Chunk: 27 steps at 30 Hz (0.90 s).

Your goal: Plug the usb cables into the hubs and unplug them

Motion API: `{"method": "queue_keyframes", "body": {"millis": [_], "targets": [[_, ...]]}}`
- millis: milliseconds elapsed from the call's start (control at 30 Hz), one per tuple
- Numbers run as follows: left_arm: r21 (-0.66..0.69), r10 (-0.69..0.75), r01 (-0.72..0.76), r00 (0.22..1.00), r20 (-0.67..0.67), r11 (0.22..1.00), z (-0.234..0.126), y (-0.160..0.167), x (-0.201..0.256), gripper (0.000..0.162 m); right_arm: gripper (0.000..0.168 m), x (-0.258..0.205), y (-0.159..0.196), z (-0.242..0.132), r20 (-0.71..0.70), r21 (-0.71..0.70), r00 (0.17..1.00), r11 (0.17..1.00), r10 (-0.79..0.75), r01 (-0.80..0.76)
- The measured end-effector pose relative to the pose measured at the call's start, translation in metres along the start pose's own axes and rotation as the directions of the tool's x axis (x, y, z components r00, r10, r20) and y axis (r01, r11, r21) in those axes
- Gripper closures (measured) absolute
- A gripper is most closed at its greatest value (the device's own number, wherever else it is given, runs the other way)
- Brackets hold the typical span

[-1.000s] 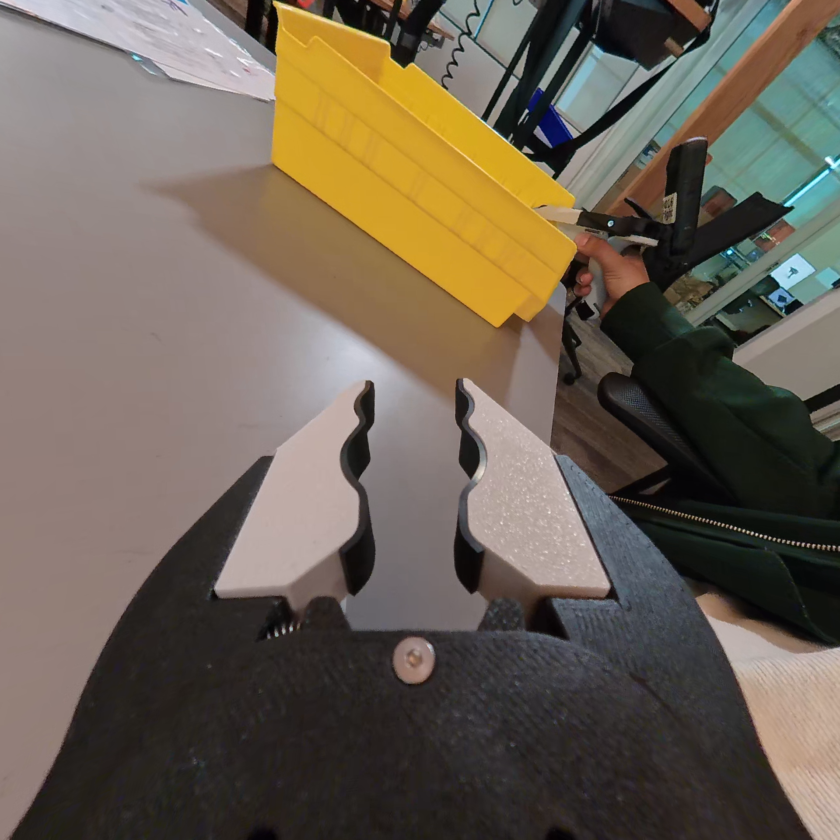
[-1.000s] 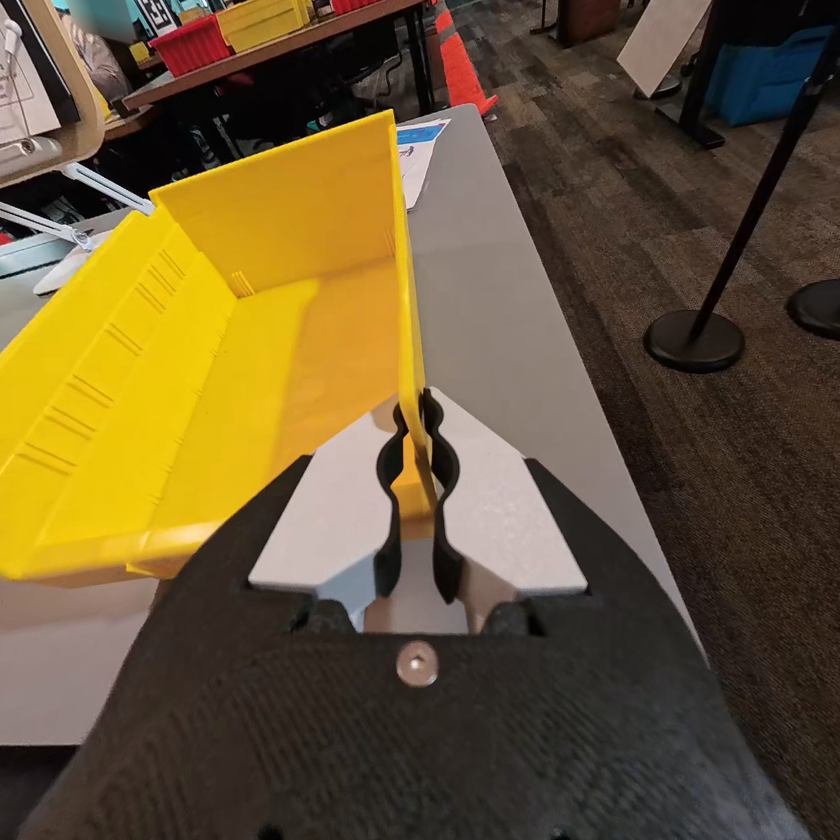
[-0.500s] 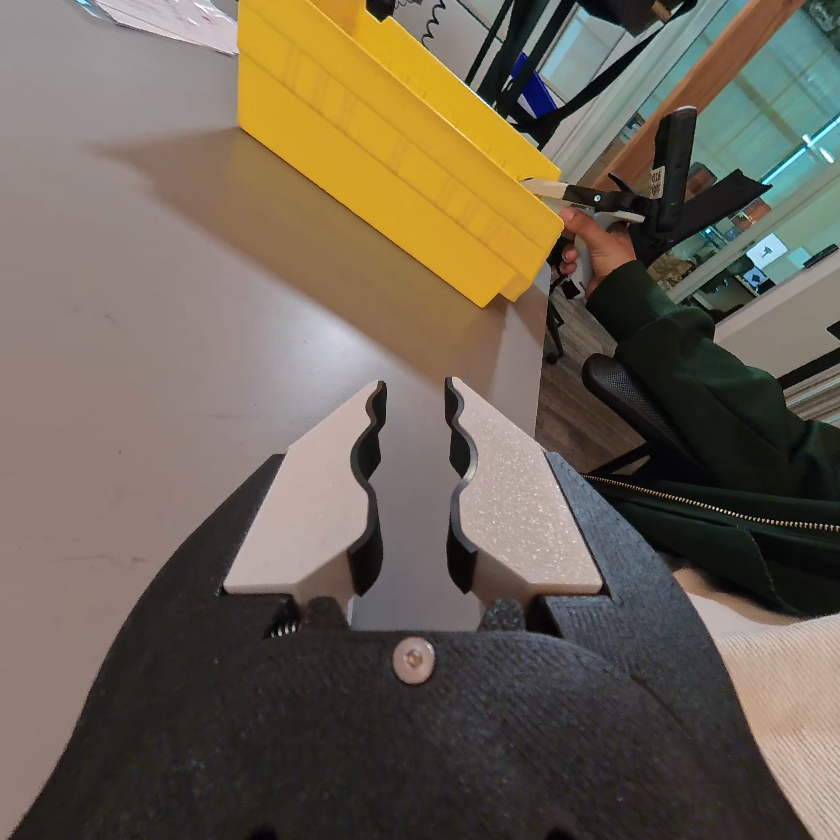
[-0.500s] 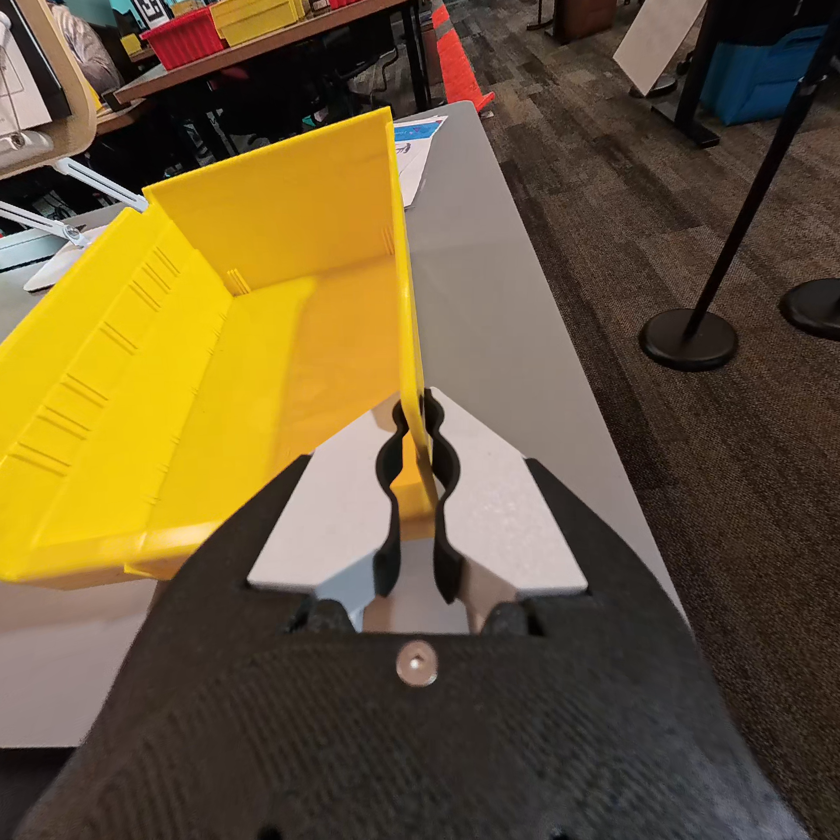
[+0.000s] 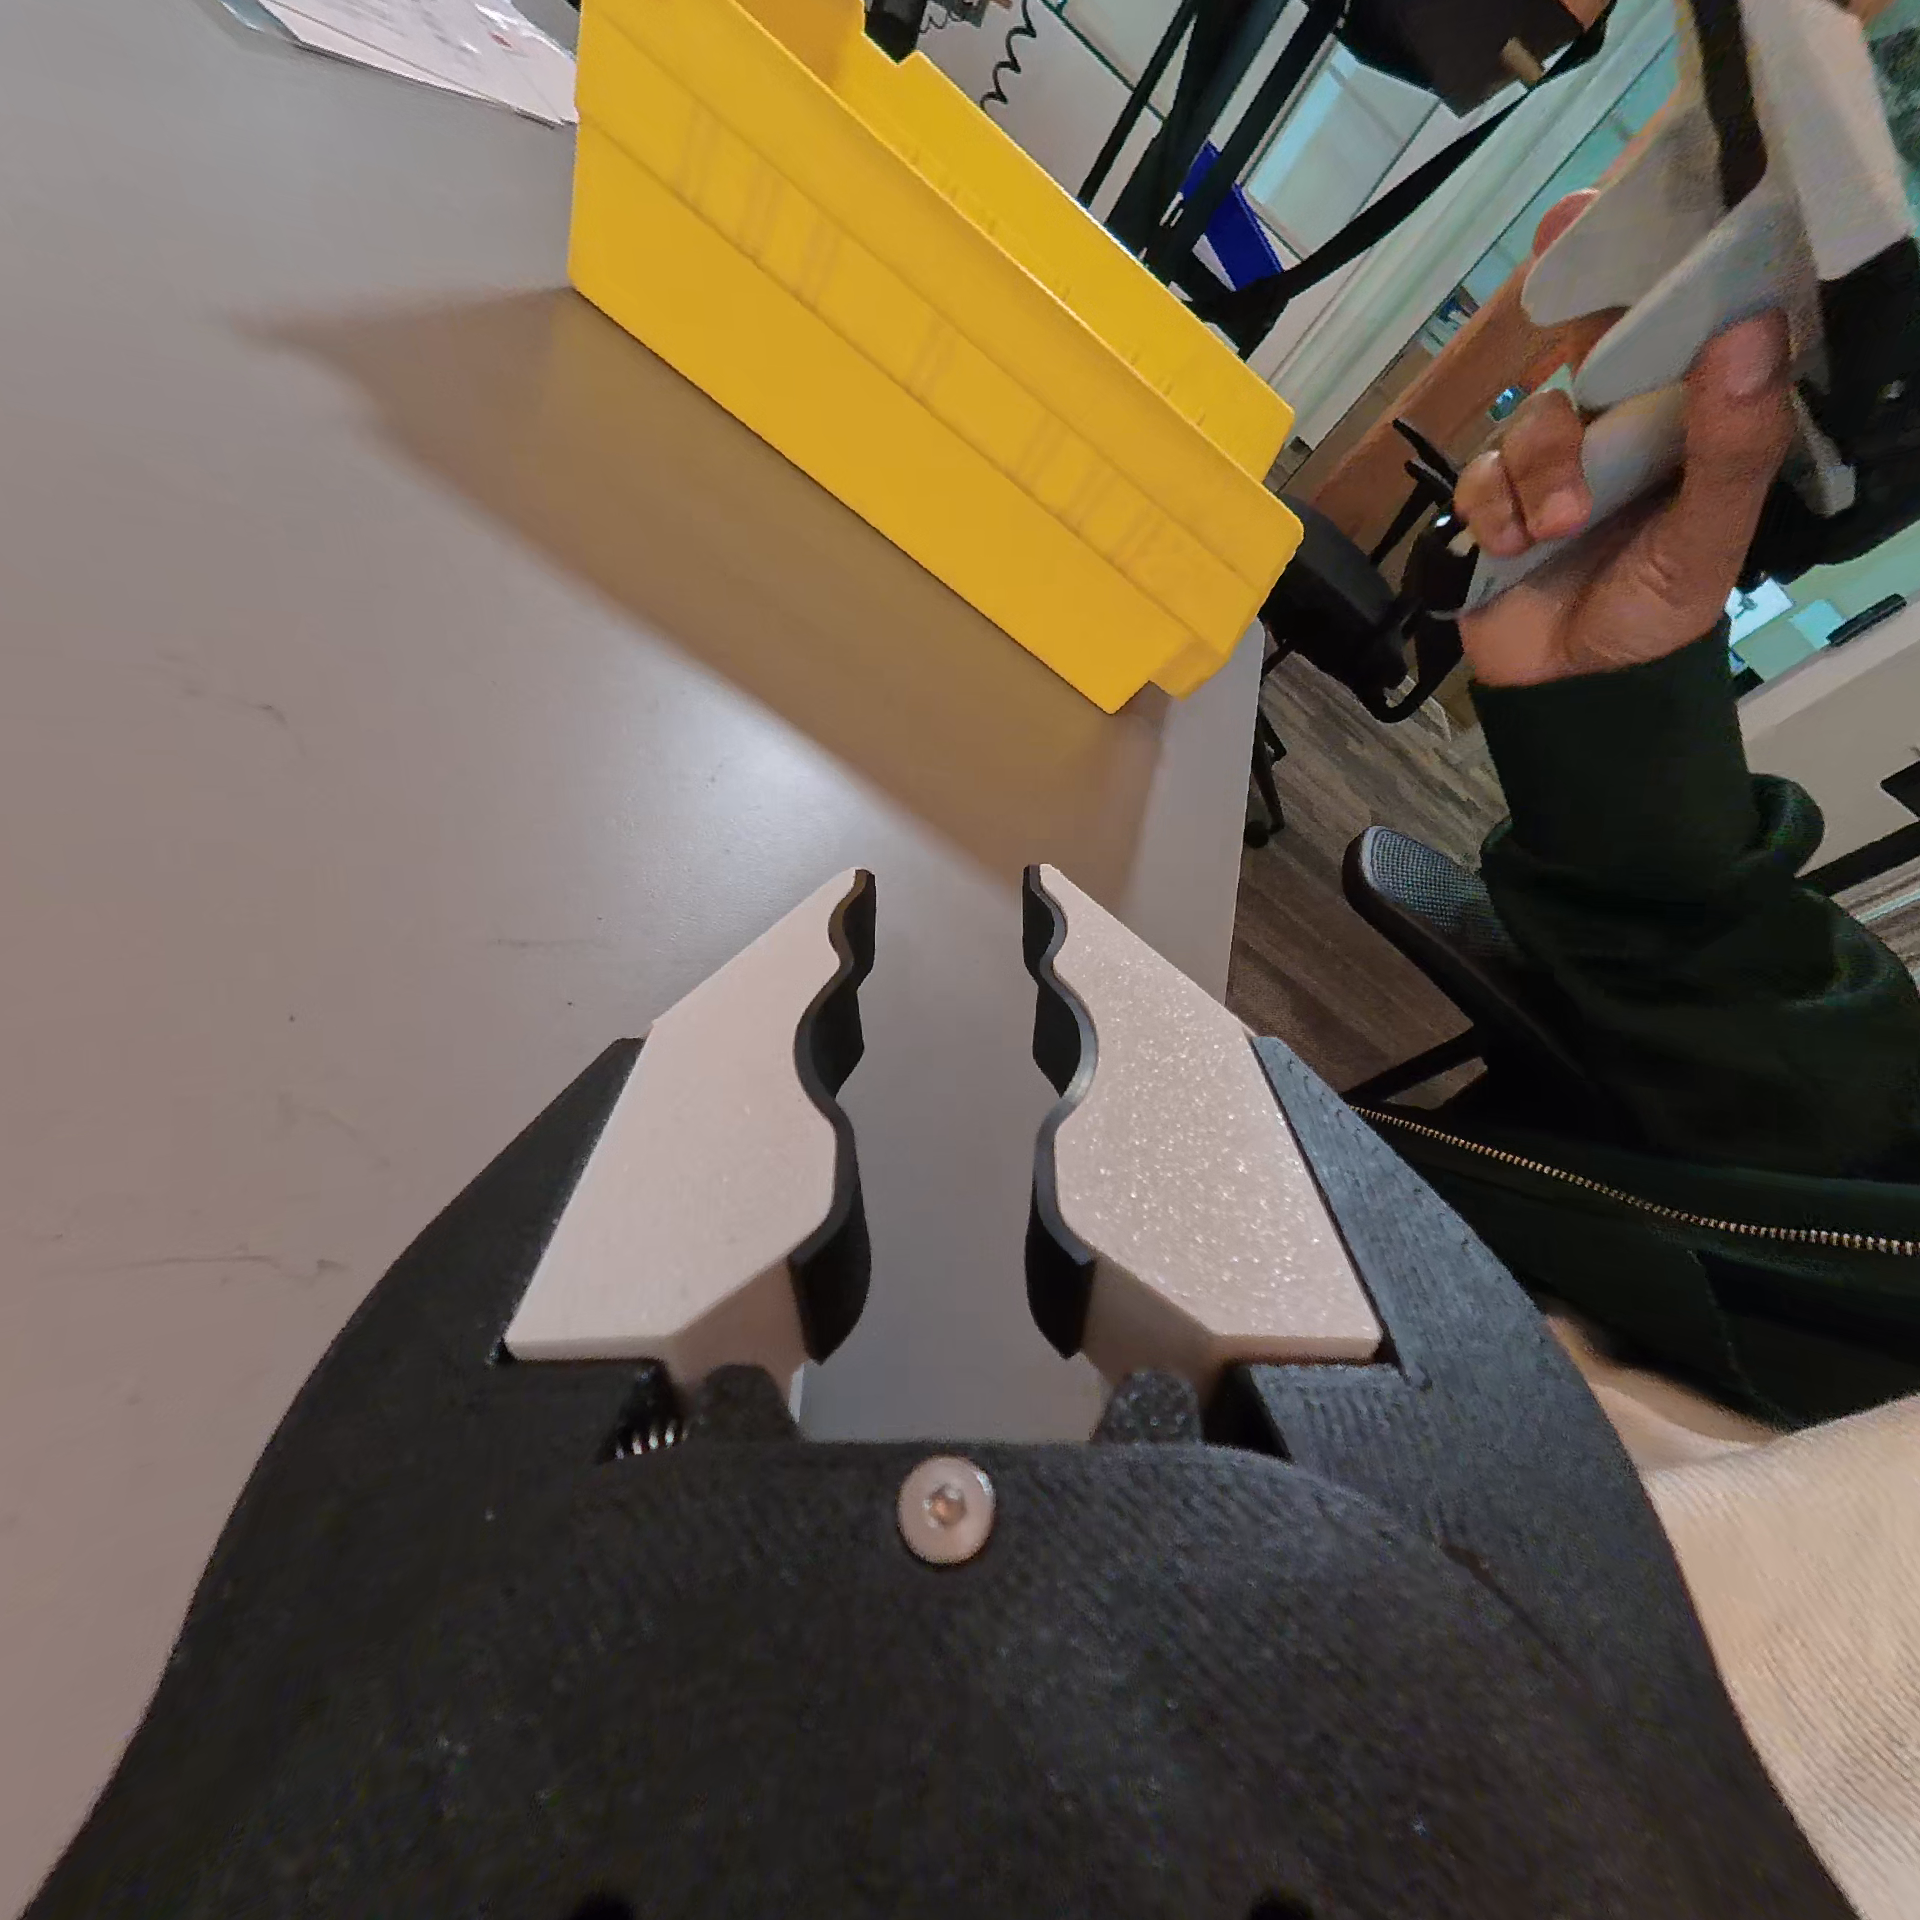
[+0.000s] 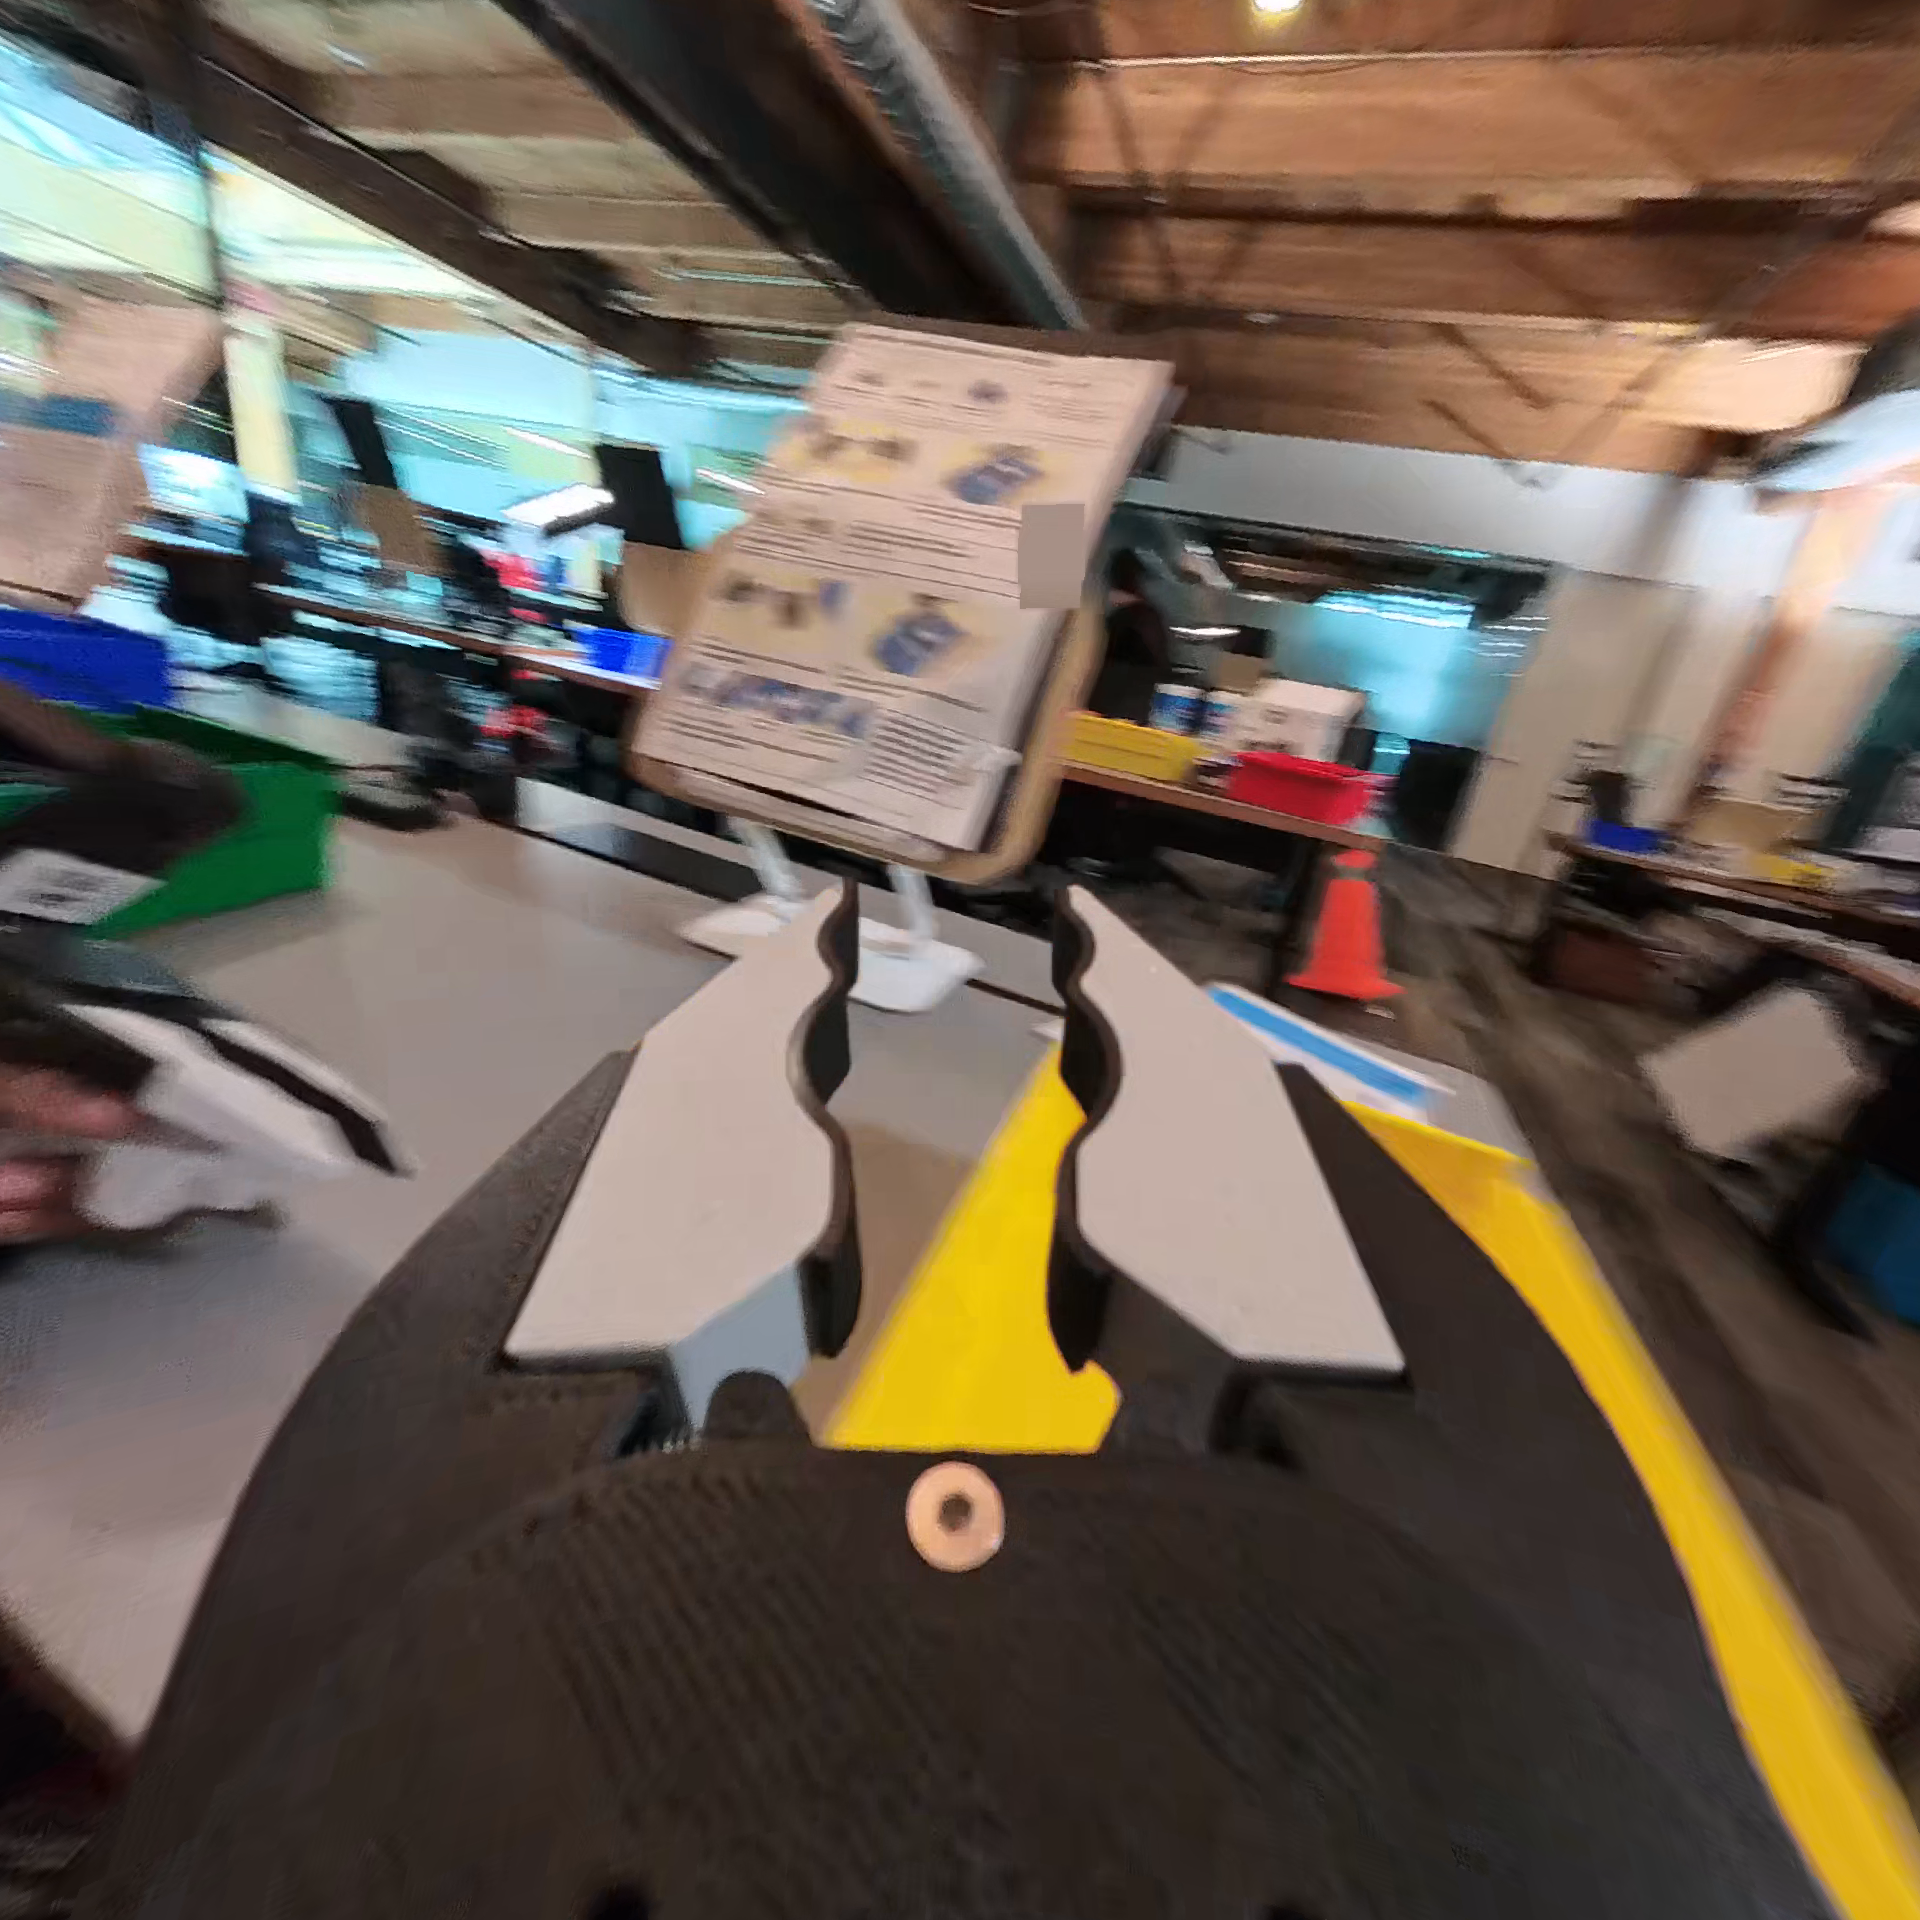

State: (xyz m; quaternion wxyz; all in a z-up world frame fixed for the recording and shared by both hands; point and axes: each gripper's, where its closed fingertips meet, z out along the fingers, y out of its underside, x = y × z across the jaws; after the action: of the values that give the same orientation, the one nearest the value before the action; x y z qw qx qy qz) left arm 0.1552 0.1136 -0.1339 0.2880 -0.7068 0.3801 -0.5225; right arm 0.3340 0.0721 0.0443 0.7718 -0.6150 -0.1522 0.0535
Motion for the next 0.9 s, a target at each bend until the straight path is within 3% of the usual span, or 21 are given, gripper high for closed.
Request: {"method": "queue_keyframes", "body": {"millis": [33,67,167,233,300,400,467,533,600,667,733,833,900], "targets": [[0.0,0.002,-0.002,1.0,0.0,1.0,0.0,0.0,0.0,0.133,0.144,-0.026,0.003,0.012,0.086,0.006,0.995,0.999,0.046,-0.047],[0.002,0.004,-0.004,1.0,0.001,1.0,0.0,0.0,0.0,0.133,0.168,-0.05,0.009,0.022,0.162,0.002,0.982,0.995,0.096,-0.098],[0.033,0.033,-0.034,0.999,0.03,0.999,-0.004,-0.006,-0.002,0.133,0.165,-0.112,0.038,0.047,0.314,-0.085,0.925,0.976,0.215,-0.198],[0.074,0.045,-0.051,0.996,0.078,0.996,-0.014,-0.017,-0.007,0.135,0.134,-0.142,0.057,0.054,0.382,-0.177,0.895,0.969,0.231,-0.175],[0.134,0.069,-0.093,0.982,0.173,0.987,-0.039,-0.04,-0.02,0.14,0.168,-0.164,0.069,0.051,0.445,-0.238,0.875,0.967,0.188,-0.087],[0.252,0.173,-0.314,0.872,0.458,0.915,-0.135,-0.107,-0.053,0.158,0.168,-0.178,0.085,0.045,0.491,-0.276,0.86,0.961,0.135,0.007],[0.296,0.13,-0.432,0.722,0.68,0.852,-0.233,-0.151,-0.081,0.158,0.167,-0.187,0.097,0.04,0.525,-0.319,0.834,0.948,0.172,0.005],[0.289,0.039,-0.454,0.586,0.809,0.843,-0.323,-0.168,-0.108,0.152,0.162,-0.197,0.111,0.037,0.557,-0.373,0.8,0.928,0.223,0.001],[0.218,-0.019,-0.355,0.486,0.874,0.909,-0.38,-0.153,-0.143,0.138,0.158,-0.203,0.125,0.037,0.572,-0.421,0.787,0.906,0.23,0.042],[0.047,0.007,-0.128,0.39,0.921,0.991,-0.41,-0.109,-0.184,0.116,0.158,-0.205,0.138,0.04,0.58,-0.438,0.794,0.891,0.18,0.119],[-0.077,0.057,0.058,0.296,0.953,0.995,-0.431,-0.069,-0.214,0.11,0.159,-0.208,0.15,0.043,0.598,-0.442,0.795,0.871,0.105,0.217],[-0.044,-0.001,0.093,0.44,0.898,0.995,-0.406,-0.053,-0.223,0.116,0.16,-0.215,0.164,0.047,0.626,-0.449,0.778,0.836,0.045,0.313],[-0.097,0.034,0.133,0.411,0.911,0.986,-0.405,-0.041,-0.228,0.118,0.16,-0.225,0.165,0.049,0.652,-0.445,0.757,0.831,0.044,0.335]]}}
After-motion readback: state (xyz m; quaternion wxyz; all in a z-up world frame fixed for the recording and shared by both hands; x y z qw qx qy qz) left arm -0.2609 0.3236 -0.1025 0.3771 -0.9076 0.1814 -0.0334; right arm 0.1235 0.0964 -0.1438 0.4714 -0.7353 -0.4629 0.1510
